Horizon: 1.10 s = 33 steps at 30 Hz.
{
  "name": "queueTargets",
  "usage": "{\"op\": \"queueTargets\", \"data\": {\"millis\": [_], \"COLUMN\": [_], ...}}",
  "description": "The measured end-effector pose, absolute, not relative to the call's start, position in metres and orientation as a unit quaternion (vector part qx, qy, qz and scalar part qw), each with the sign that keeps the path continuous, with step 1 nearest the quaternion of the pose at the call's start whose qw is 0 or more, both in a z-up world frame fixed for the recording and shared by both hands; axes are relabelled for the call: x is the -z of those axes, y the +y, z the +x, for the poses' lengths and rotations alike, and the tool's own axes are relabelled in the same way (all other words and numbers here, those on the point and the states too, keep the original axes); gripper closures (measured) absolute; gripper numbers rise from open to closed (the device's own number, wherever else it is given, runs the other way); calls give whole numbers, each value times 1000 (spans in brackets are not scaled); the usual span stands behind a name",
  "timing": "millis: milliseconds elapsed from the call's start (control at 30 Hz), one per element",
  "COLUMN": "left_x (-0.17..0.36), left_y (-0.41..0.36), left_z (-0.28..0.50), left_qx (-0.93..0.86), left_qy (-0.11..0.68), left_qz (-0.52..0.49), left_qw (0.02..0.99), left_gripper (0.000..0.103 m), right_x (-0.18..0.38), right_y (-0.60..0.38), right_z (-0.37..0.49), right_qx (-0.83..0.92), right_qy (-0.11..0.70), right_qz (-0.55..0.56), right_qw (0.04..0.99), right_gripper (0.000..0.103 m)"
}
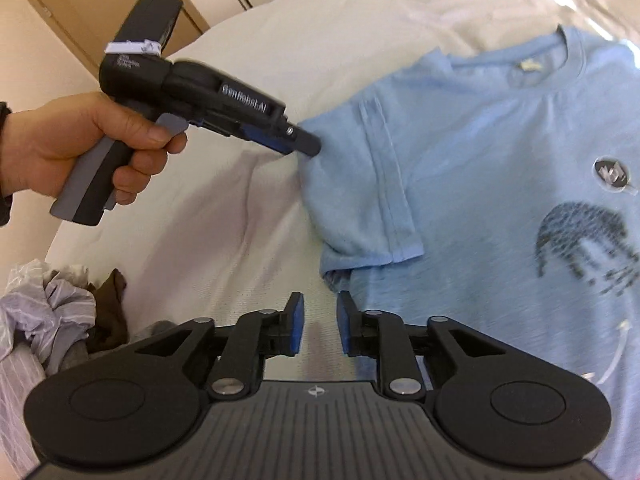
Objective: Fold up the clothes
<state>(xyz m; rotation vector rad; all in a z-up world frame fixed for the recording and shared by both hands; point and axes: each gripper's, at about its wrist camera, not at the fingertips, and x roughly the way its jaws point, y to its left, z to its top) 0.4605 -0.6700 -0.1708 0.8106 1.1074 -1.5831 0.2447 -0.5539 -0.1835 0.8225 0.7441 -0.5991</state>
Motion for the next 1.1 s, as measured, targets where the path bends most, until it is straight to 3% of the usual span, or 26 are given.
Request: {"op": "queueTargets", "data": {"millis": [367,500,667,867,1100], "left_x": [162,169,175,156,147], "left_y": [-669,-674,-676,-668,-649], "left_z": [465,466,462,473,454], "left_qx": [667,664,657,649,674], "left_qy": [420,423,421,398,385], "left_qz": [343,336,331,325,354], "left_qw": [510,517,531,561,522], "left_gripper": [103,103,103,99,99], "right_x": [214,224,232,216,178], "right_y": [-586,-596,-600,-586,-580], "right_z": [246,243,238,233,250], "right_qx": [317,307,286,269,266], "right_qy": [277,271,275,320,330], "right_qz": [504,544,572,543,390], "right_qw": [754,732,718,729,818], "right_gripper": [77,96,99,96,94]}}
